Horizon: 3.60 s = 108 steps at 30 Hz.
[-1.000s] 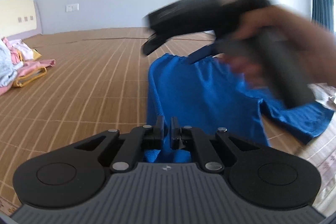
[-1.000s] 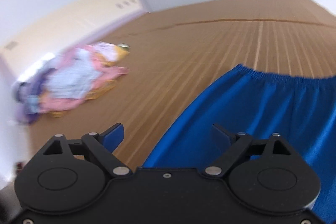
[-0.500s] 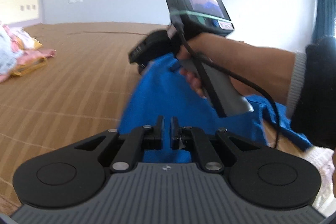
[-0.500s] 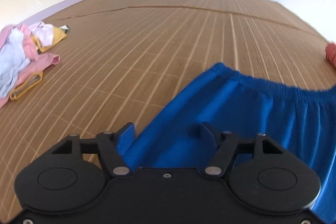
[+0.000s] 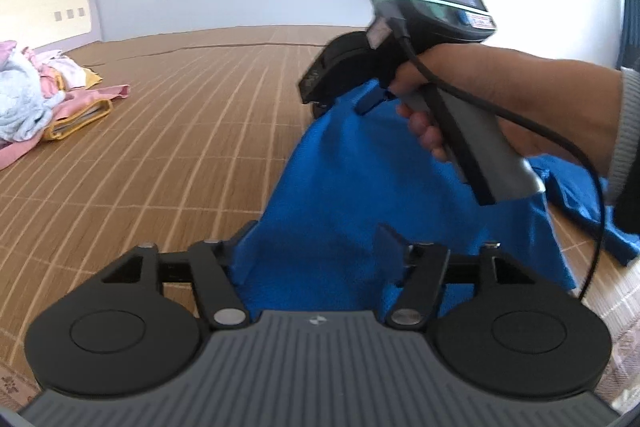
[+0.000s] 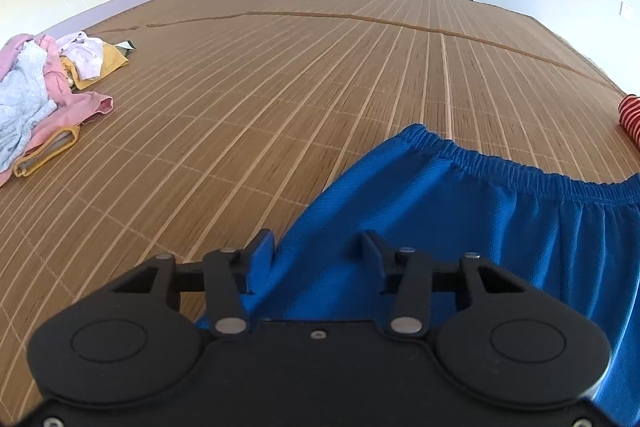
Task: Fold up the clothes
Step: 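Grasp the waistband with the right gripper while left gripper holds the leg hem, then lift the shorts with both grippers and fold the hem onto the waistband, then open both grippers to lay the folded shorts on the mat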
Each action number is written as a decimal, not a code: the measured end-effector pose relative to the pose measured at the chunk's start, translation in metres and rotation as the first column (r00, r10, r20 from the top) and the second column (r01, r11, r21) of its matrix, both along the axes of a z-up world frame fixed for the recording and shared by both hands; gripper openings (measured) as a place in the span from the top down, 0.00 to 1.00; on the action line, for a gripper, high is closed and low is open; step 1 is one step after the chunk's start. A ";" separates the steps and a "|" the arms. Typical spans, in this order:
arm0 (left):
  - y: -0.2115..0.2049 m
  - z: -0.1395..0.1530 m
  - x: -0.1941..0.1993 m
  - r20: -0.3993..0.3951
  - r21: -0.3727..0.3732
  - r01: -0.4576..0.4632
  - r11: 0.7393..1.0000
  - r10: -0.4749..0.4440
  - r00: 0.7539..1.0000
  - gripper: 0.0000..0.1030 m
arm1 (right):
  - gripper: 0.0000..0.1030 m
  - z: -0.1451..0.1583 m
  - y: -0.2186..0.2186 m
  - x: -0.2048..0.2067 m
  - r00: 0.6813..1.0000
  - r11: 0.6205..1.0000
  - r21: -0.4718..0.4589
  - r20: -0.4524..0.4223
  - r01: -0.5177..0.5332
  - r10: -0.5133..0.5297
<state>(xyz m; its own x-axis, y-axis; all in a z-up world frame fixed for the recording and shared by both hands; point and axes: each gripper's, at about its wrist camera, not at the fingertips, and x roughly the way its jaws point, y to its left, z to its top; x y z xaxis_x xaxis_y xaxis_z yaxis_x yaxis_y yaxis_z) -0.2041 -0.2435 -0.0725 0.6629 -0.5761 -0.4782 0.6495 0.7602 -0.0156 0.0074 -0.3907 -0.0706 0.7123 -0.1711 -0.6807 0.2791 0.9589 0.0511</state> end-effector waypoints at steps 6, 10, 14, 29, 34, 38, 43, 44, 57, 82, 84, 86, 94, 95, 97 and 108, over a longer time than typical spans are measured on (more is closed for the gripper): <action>0.007 0.005 0.005 0.010 -0.024 -0.075 0.997 0.075 0.997 0.25 | 0.52 -0.002 0.001 -0.005 1.000 1.000 -0.011 0.022 -0.001 0.002; 0.011 0.004 0.011 -0.031 -0.042 -0.061 0.997 0.060 0.998 0.25 | 0.52 -0.002 0.002 -0.006 0.999 1.000 -0.007 0.032 0.000 0.000; 0.003 0.002 0.002 0.010 0.013 -0.008 1.000 0.008 1.000 0.53 | 0.52 -0.003 0.002 -0.008 0.999 1.000 -0.008 0.042 0.000 0.000; 0.003 0.025 -0.019 0.049 -0.086 0.123 0.989 -0.119 0.992 0.95 | 0.95 0.021 -0.042 -0.051 0.982 0.981 0.190 0.188 -0.043 0.007; -0.010 0.048 -0.036 0.057 -0.129 0.207 0.970 -0.201 0.978 0.95 | 0.95 0.047 -0.077 -0.093 0.966 0.954 0.290 0.257 -0.075 -0.002; -0.032 0.065 -0.052 0.043 -0.163 0.292 0.942 -0.289 0.956 0.95 | 0.95 0.058 -0.112 -0.125 0.958 0.937 0.345 0.285 -0.057 -0.047; -0.076 0.083 -0.084 0.071 -0.157 0.428 0.890 -0.422 0.904 0.95 | 0.95 0.059 -0.173 -0.172 0.932 0.867 0.498 0.326 -0.029 -0.156; -0.086 0.085 -0.090 0.071 -0.157 0.455 0.877 -0.449 0.891 0.95 | 0.95 0.059 -0.184 -0.183 0.927 0.860 0.510 0.334 -0.024 -0.172; -0.196 0.046 -0.149 -0.015 -0.050 0.604 0.796 -0.605 0.796 0.95 | 0.86 -0.003 -0.273 -0.281 0.910 0.832 0.521 0.225 0.190 -0.349; -0.222 0.026 -0.063 0.024 0.197 0.396 0.897 -0.408 0.913 0.45 | 0.35 0.020 -0.218 -0.312 0.974 0.938 0.339 0.180 0.069 -0.137; -0.227 0.008 -0.061 0.004 0.243 0.393 0.887 -0.406 0.914 0.45 | 0.35 0.008 -0.213 -0.300 0.986 0.947 0.314 0.115 0.075 -0.117; -0.222 0.003 -0.056 0.012 0.231 0.388 0.892 -0.401 0.916 0.45 | 0.32 -0.002 -0.210 -0.291 0.994 0.951 0.303 0.064 0.068 -0.091; -0.159 0.000 -0.068 0.121 0.348 0.340 0.874 -0.401 0.908 0.45 | 0.32 -0.016 -0.193 -0.292 0.992 0.874 0.483 0.127 -0.055 -0.007; -0.145 0.000 -0.067 0.111 0.338 0.336 0.879 -0.392 0.913 0.45 | 0.32 -0.015 -0.183 -0.291 0.992 0.884 0.462 0.124 -0.070 0.014; -0.115 0.002 -0.065 0.097 0.316 0.330 0.889 -0.377 0.921 0.45 | 0.32 -0.012 -0.160 -0.292 0.991 0.898 0.426 0.119 -0.112 0.067; -0.051 0.021 -0.069 0.065 0.320 0.306 0.897 -0.343 0.937 0.45 | 0.34 -0.002 -0.107 -0.304 0.964 0.882 0.397 0.173 -0.254 0.199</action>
<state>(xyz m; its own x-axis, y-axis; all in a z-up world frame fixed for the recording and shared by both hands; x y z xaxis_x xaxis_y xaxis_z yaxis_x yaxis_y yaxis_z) -0.2735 -0.2943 -0.0513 0.5255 -0.6101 -0.5930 0.8437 0.4636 0.2707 -0.2971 -0.4977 -0.0730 0.7807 0.2813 -0.5579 0.0223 0.8798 0.4748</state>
